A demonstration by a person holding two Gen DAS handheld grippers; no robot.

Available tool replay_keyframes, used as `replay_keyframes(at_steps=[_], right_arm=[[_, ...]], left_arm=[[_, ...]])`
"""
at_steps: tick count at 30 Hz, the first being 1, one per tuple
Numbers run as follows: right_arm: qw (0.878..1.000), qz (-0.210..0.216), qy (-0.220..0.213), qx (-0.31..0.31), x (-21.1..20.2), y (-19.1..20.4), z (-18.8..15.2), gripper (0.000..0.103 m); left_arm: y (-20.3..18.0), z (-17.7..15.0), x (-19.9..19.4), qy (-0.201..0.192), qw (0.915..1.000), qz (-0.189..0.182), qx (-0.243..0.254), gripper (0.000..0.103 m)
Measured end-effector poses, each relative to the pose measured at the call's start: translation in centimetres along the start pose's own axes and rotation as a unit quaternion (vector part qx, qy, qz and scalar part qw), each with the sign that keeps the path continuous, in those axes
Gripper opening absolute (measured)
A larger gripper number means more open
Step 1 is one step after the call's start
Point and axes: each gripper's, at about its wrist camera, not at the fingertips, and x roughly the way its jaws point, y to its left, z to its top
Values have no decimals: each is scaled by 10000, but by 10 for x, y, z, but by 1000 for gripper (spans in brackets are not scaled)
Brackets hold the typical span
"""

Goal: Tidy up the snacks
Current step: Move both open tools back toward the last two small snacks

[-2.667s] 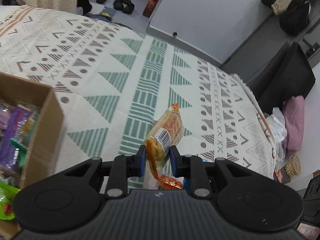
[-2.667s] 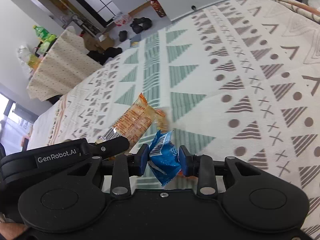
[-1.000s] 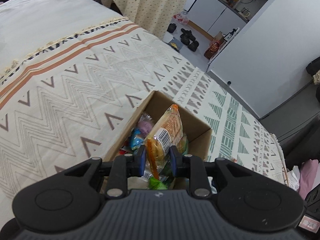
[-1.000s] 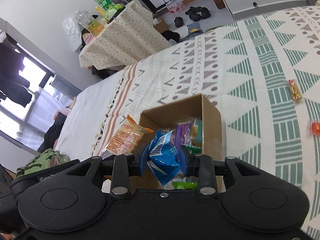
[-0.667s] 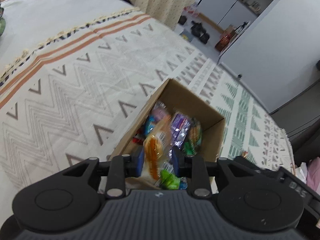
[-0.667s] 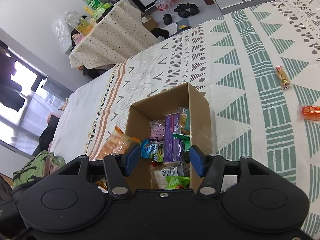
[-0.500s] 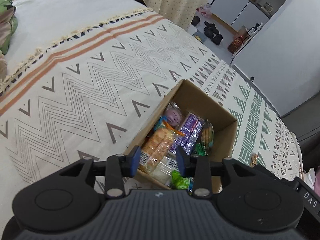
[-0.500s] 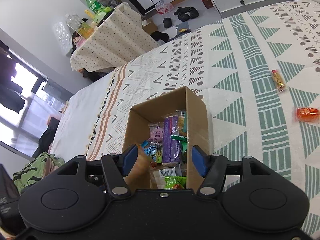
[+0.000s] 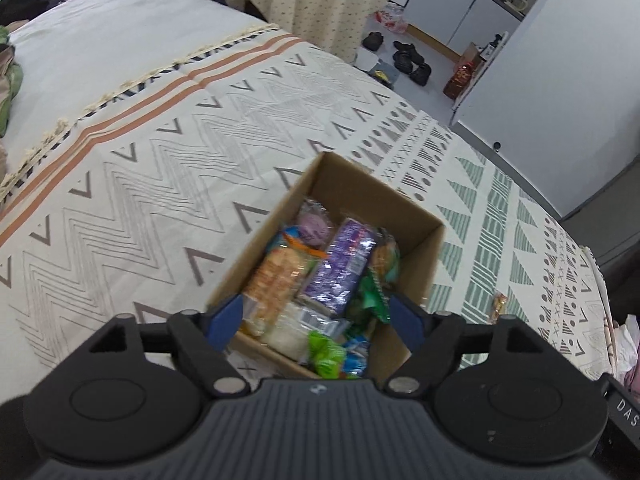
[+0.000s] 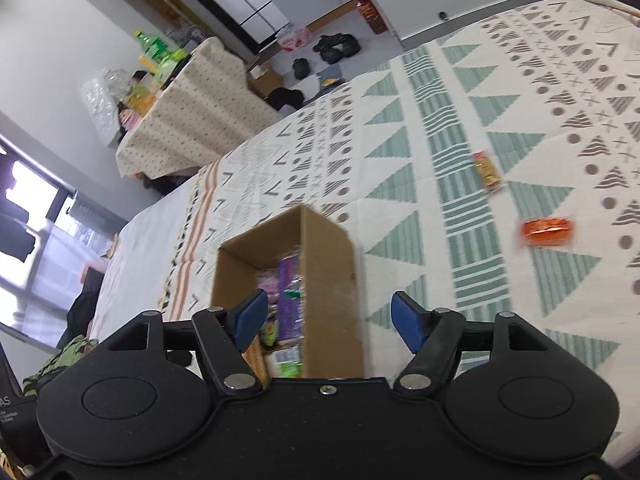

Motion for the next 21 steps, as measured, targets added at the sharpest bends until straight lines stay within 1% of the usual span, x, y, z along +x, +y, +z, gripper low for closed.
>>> replay_keyframes(at_steps=[3,5,6,8,9,11,15,17,18,21], right_arm=[[9999,-84,-39,59,-7,-12,3,68],[9998,-147,-79,101,-12,-19,3,71],[9997,-182,-93,110,-14,-22,4,73],[9994,-273,-161,109,-19,-29,6,82],[9993,-301,-189,116,-22,-33,7,83],[9990,-362,-220,160,-26,-40,9,90],[9982,-454,-295,257,-33,-55,12,94],[9972,-514,-418,344,-36,-63,13,103],[9966,-559,-486,372,-38,-66,13,103],[9955,-653,-510,451,-39,-76,15,103]], left_arm=[[-18,-5,3,23,9998,-72,178,82],[-29,-9,6,48,9995,-104,282,82],[-34,-11,8,59,9994,-136,300,82],[-44,-15,10,73,9992,-183,345,82],[-49,-17,11,51,9991,-215,373,83],[-59,-23,11,5,9986,-272,454,83],[-79,-31,13,-12,9971,-423,630,88],[-88,-34,14,-73,9966,-413,716,89],[-92,-35,15,-95,9965,-385,736,89],[-98,-37,22,-65,9970,-375,671,91]])
